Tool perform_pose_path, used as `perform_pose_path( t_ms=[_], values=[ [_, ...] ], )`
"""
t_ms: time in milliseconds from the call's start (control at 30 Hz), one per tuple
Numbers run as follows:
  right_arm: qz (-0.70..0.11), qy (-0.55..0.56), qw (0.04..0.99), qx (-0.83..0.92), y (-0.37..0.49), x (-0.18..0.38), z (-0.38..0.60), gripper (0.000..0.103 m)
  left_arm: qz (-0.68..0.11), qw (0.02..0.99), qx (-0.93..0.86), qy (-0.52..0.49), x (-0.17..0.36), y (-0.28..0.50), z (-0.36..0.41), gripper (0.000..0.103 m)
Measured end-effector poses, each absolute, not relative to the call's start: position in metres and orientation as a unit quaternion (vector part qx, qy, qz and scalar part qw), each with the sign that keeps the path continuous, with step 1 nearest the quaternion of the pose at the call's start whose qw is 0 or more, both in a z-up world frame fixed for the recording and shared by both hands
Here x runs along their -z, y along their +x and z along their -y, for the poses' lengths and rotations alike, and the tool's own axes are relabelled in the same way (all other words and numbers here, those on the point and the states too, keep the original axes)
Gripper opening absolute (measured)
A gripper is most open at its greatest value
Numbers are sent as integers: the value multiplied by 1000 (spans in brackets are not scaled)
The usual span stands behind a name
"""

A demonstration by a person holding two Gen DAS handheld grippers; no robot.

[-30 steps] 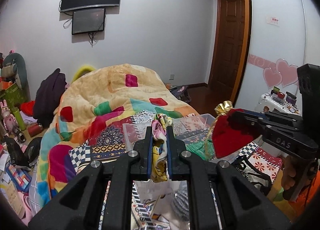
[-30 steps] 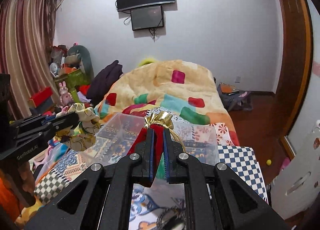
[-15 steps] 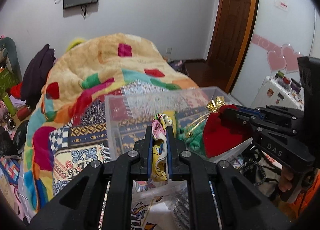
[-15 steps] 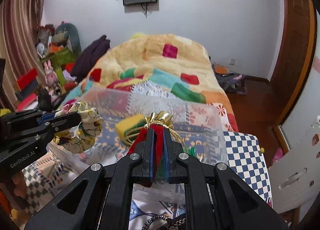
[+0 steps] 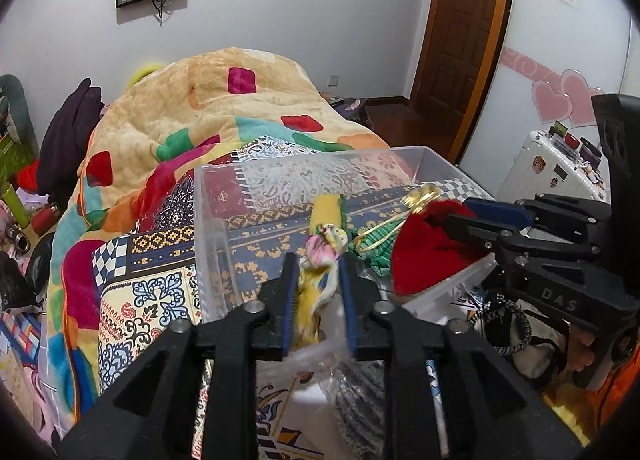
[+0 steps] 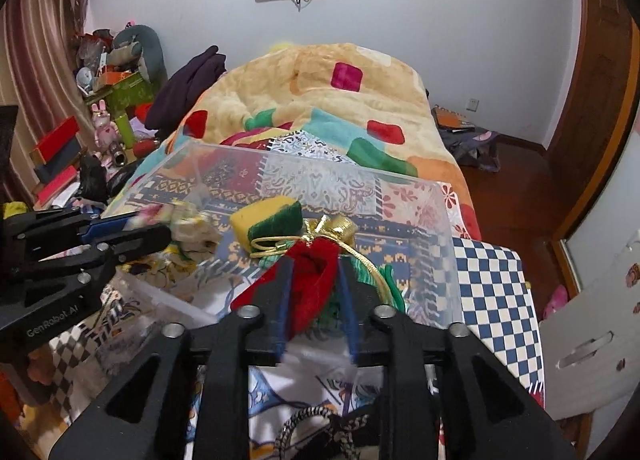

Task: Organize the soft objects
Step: 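Release the floral cloth into the box with left tool while right tool releases the hat, then grasp the grey bagged item with left tool while right tool grasps the black strap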

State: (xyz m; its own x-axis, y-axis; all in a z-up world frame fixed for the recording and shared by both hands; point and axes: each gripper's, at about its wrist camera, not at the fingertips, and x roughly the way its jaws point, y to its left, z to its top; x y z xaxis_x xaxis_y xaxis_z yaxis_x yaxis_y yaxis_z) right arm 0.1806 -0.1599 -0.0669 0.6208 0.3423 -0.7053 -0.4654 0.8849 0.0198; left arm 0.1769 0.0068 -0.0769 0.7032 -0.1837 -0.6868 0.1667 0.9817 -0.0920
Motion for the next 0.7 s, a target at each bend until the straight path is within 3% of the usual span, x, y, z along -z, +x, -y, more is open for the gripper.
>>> perform_pose_path(
  t_ms=[100,167,300,400,600,700],
  values=[
    [-362,-83,901,-225,175,61,164,44,-365,926,95,-10,72,169,-6,38],
    [-350,-83,905,-225,168,56,167,49,-357,929,94,-7,67,164,-5,45],
    [-326,-81,915,-223,156,42,175,56,-339,936,93,-7,54,150,-3,68],
    [-302,-79,925,-217,144,33,183,66,-330,939,98,-11,46,140,-3,74],
    [-290,-84,930,-208,124,32,196,69,-324,941,98,-2,45,120,2,87],
    [-300,-83,928,-204,119,40,201,69,-335,937,103,1,53,114,7,88]
  ],
)
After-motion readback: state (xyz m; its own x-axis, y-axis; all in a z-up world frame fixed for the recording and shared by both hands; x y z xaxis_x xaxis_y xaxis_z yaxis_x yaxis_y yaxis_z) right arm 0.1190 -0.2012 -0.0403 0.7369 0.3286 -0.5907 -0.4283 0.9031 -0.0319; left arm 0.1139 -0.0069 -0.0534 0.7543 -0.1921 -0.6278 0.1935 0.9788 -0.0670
